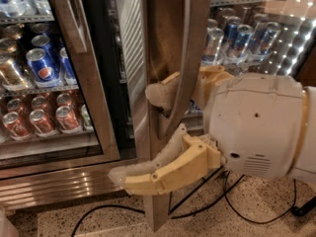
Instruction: Open right fridge door
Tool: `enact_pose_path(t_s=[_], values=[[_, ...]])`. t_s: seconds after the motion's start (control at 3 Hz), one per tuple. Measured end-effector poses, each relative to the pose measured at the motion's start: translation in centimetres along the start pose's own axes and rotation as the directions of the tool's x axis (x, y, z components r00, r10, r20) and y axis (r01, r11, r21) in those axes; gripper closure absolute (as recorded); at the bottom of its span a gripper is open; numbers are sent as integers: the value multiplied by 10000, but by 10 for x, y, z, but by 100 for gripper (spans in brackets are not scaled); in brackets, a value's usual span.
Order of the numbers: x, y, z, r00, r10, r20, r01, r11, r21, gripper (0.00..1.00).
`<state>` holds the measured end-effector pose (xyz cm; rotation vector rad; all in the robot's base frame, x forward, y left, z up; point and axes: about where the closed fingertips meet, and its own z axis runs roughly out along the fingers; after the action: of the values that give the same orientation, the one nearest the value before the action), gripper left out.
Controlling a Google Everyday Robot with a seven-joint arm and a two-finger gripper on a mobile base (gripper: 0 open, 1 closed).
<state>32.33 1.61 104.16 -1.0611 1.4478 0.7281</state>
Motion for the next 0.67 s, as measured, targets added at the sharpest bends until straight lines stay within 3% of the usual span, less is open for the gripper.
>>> enact_pose_path(t_s=[0.67], values=[[2, 0, -3, 9996, -197, -220, 200, 9997, 151, 0]])
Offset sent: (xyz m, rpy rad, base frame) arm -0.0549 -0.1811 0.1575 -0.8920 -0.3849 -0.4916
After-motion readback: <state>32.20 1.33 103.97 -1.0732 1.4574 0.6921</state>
